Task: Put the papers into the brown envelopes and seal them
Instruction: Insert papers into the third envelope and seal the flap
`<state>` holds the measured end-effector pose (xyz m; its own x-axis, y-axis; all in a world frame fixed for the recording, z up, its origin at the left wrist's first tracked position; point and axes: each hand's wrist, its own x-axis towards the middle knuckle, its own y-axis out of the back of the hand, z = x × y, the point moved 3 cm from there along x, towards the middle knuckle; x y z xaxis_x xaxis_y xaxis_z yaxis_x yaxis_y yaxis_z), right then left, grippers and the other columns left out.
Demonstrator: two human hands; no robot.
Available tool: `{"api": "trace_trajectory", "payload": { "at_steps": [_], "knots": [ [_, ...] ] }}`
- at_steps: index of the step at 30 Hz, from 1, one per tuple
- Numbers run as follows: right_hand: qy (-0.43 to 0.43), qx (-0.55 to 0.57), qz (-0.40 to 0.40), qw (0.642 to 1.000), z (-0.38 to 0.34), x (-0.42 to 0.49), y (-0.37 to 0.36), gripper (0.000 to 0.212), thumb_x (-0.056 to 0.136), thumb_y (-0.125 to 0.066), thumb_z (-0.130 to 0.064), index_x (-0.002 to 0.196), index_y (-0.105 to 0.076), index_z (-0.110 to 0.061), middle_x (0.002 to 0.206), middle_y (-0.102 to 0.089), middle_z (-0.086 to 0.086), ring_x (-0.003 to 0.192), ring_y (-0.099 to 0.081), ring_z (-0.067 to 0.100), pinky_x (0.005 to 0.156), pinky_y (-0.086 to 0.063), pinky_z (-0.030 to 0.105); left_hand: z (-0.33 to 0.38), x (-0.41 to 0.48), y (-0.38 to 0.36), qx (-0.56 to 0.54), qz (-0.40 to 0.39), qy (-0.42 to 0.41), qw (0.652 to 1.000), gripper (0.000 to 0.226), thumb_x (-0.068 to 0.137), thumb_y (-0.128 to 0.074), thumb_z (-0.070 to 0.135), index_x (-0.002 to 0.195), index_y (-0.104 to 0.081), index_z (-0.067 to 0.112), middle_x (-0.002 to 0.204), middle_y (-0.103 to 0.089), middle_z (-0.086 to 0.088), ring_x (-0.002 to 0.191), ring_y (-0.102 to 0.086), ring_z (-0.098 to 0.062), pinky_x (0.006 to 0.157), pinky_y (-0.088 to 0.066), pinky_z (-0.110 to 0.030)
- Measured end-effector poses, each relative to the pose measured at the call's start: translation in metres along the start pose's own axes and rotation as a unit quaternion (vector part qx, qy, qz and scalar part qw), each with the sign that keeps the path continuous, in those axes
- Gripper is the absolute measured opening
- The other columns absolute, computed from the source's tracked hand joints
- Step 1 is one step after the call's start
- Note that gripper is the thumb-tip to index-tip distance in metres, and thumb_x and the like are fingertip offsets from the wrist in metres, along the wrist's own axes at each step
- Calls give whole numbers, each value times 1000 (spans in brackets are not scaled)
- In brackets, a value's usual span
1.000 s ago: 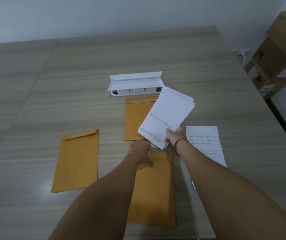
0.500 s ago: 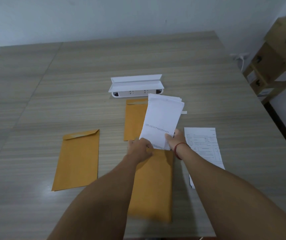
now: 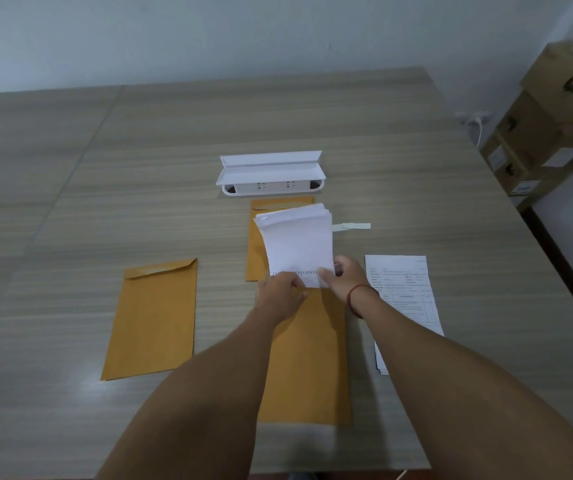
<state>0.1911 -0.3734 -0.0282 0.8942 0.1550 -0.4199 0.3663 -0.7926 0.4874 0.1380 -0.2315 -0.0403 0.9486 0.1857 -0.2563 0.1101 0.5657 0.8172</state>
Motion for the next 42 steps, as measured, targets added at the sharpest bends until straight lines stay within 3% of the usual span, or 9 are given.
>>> {"api": "trace_trajectory", "payload": {
  "at_steps": [4,7,13,18,25,30,34,38,42],
  "knots": [
    [-1,-34,22,999,3,3,-1,21,94,-56,-23,109,-63,-10,110,-68,8,101,-63,25,84,-49,35,-4,2,0,-45,14,-10,999,12,88,-65,24,94,-68,14,103,-68,-1,98,-60,-20,86,-48,-33],
    [-2,-53,5,999,8,1,-5,23,91,-63,-22,109,-64,-8,110,-68,10,94,-60,21,80,-46,30,-7,4,-1,-55,11,-17,998,10,86,-68,22,92,-69,14,99,-69,-1,93,-62,-19,83,-51,-34],
    [14,38,64,997,-14,5,0,32,93,-58,-22,123,-56,-9,114,-63,5,94,-54,14,82,-44,27,-6,6,-2,-67,-1,-63,996,8,85,-68,16,90,-69,10,96,-69,-4,91,-61,-21,79,-49,-31],
    [-7,-90,22,996,1,5,-4,21,91,-62,-26,107,-62,-14,102,-66,3,101,-62,24,90,-49,36,-12,10,6,-100,36,-36,994,6,84,-69,14,88,-69,10,93,-69,-4,88,-61,-19,81,-50,-32],
    [-4,37,76,996,-16,8,-1,29,92,-57,-26,117,-58,-12,103,-63,0,96,-59,20,93,-51,41,-9,9,2,-73,-18,-80,994,6,86,-68,15,90,-68,11,97,-68,-5,89,-58,-18,79,-49,-30],
    [13,-87,35,996,-8,4,-3,13,94,-55,-21,103,-59,-13,98,-64,4,97,-62,26,81,-47,34,-15,11,5,-109,33,-47,992,4,84,-69,16,86,-67,12,88,-63,-1,81,-53,-15,74,-45,-26],
    [10,-36,36,999,0,2,-3,12,90,-61,-28,96,-58,-19,87,-62,-4,89,-60,20,82,-50,35,-15,8,3,-97,23,-52,994,6,85,-68,15,89,-67,11,94,-66,-5,82,-53,-16,76,-46,-28],
    [2,16,69,997,-7,4,1,19,91,-58,-25,106,-60,-13,102,-65,2,90,-59,19,83,-49,35,-11,8,2,-84,3,-67,994,7,86,-67,14,92,-67,10,98,-66,-6,84,-53,-15,79,-46,-29],
    [5,-91,6,996,-1,3,-3,20,91,-61,-22,109,-63,-12,103,-67,5,97,-63,24,87,-51,37,-14,6,3,-107,32,-50,992,5,85,-68,12,87,-66,8,90,-66,-5,83,-56,-17,78,-47,-31]
  ]
}}
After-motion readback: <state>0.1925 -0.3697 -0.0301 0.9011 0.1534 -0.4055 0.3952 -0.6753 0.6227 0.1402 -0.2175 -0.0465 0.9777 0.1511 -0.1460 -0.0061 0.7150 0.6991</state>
